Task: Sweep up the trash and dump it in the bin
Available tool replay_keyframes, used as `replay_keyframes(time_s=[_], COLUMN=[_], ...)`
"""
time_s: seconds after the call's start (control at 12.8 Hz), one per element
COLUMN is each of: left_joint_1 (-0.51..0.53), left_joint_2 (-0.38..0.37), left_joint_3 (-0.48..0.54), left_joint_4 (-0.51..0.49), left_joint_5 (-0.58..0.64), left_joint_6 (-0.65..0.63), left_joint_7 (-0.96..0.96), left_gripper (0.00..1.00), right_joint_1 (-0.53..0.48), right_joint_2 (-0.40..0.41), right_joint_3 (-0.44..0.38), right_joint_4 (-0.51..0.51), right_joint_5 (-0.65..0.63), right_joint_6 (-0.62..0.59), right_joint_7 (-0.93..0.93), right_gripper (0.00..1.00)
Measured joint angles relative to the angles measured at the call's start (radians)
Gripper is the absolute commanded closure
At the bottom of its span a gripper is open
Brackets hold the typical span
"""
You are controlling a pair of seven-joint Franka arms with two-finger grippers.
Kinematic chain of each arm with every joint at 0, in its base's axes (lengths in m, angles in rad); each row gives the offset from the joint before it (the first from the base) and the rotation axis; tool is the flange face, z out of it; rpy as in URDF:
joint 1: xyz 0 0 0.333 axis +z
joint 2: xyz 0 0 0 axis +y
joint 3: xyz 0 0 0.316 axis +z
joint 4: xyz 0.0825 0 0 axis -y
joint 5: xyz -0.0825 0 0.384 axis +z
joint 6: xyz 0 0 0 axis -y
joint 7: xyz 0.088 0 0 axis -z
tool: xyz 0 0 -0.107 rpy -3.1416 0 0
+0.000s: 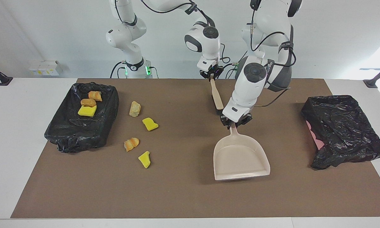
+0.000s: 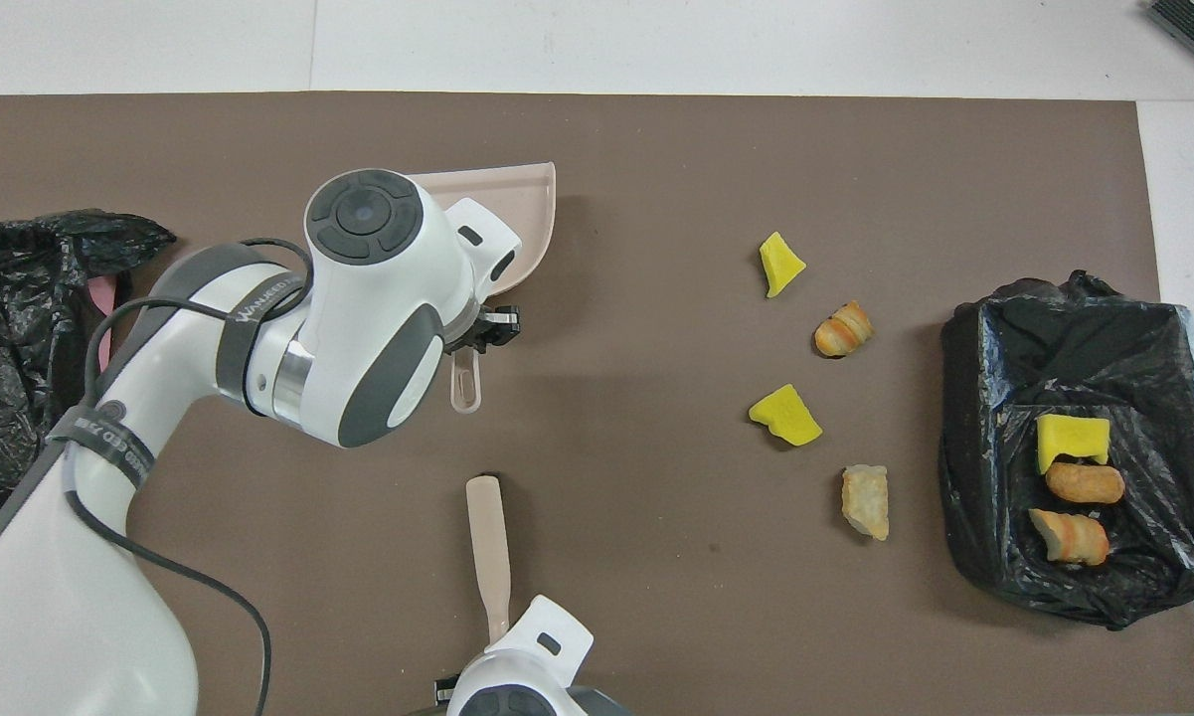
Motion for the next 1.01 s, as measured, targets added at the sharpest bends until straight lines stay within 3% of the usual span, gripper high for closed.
replay_keyframes(time_s=[0.16, 0.62, 0.78, 1.01], left_joint_1=[0.050, 0.184, 0.196, 0.218], left_joint_2=[-0.027, -0.076, -0.076, -0.082], left_joint_3=[0.001, 0.005, 0.005, 0.006], left_joint_4=[0.003, 0.003, 0.000, -0.022], left_joint_5=[0.001, 0.045, 0.073, 0.079], left_joint_6=[-0.046, -0.167, -0.168, -0.167], left_joint_7=[0.115, 0.546, 0.687, 0.937], left_gripper=[1.00, 1.00, 1.00, 1.00], right_joint_1=[-0.005, -0.180, -0.247, -0.361], right_joint_2=[-0.050, -0.373, -0.426, -0.441], right_joint_3=[-0.010, -0.018, -0.019, -0.021], right_joint_4=[-0.001, -0.116, -0.178, -0.248], right_joint_5=[-0.001, -0.054, -0.095, -0.154], right_joint_6=[-0.056, -0.471, -0.524, -0.535], right_joint_7=[0.029, 0.116, 0.140, 0.142], right_gripper=[1.00, 1.00, 1.00, 1.00])
